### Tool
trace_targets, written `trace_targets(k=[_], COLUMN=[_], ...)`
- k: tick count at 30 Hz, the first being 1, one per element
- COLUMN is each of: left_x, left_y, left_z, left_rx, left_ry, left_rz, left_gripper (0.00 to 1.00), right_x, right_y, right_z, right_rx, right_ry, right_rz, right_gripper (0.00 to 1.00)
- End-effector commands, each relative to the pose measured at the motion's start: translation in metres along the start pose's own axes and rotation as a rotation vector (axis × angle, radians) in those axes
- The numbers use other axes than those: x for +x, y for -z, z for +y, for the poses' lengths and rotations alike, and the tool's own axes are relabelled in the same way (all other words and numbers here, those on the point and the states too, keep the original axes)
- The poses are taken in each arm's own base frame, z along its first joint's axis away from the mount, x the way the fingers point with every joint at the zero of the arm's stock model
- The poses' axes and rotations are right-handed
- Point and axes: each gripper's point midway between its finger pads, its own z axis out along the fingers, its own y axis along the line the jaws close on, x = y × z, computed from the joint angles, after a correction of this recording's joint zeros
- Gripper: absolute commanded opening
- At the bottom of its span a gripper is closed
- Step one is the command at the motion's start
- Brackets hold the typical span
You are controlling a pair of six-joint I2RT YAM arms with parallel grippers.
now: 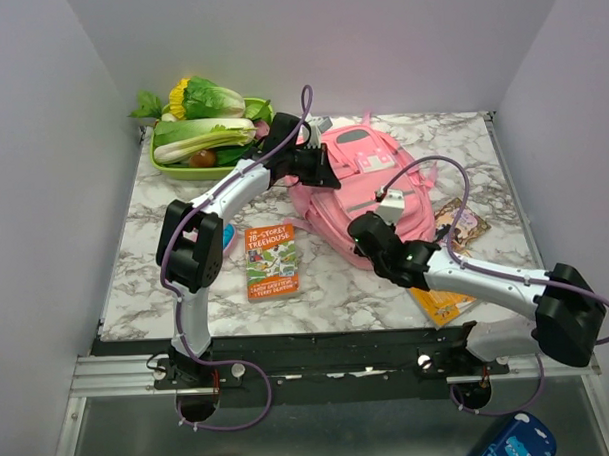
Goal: Pack the student bag
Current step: Zip the student bag at the center of the board.
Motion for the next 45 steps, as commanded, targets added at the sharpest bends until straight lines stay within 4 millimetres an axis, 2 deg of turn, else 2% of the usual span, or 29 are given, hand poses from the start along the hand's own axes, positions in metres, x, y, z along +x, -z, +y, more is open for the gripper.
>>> trace_targets(k=[1, 5, 9, 15, 23, 26, 28, 33, 36, 38, 45], left_x=[-0.031, -0.033, -0.034, -0.031, -0.024, -0.022, -0.022, -0.020, -0.018, -0.018, -0.009], left_y=[0.019, 0.021, 0.023, 0.023, 0.024, 0.025, 0.026, 0.027, 0.028, 0.031, 0.029], left_z=[-0.030, -0.023, -0.022, -0.020, -0.016, -0.013, -0.011, -0.002, 0.007, 0.012, 0.025], left_rx=[0.076, 0.065, 0.060, 0.056, 0.045, 0.027, 0.021, 0.011, -0.003, -0.009, -0.021], left_ry=[-0.097, -0.092, -0.095, -0.096, -0.112, -0.124, -0.134, -0.131, -0.130, -0.129, -0.177], left_rz=[-0.080, -0.084, -0.087, -0.081, -0.072, -0.069, -0.076, -0.062, -0.056, -0.057, -0.015], left_gripper=[0.00, 0.00, 0.00, 0.00, 0.00, 0.00, 0.00, 0.00, 0.00, 0.00, 0.00], right_x=[-0.013, -0.003, 0.013, 0.024, -0.003, -0.001, 0.010, 0.023, 0.024, 0.020, 0.009], right_y=[0.015, 0.025, 0.028, 0.033, 0.045, 0.047, 0.046, 0.043, 0.042, 0.040, 0.032], right_z=[-0.002, -0.004, 0.000, 0.005, 0.002, -0.001, -0.003, -0.019, -0.030, -0.037, -0.078], right_rx=[-0.039, -0.108, -0.174, -0.230, -0.227, -0.240, -0.249, -0.188, -0.148, -0.124, 0.033], right_ry=[0.017, 0.029, 0.086, 0.189, 0.218, 0.229, 0.249, 0.267, 0.255, 0.234, 0.189], right_rz=[-0.061, -0.027, 0.028, 0.097, 0.111, 0.160, 0.222, 0.291, 0.310, 0.310, 0.298], right_gripper=[0.09, 0.06, 0.06, 0.02, 0.01, 0.01, 0.01, 0.01, 0.01, 0.01, 0.01])
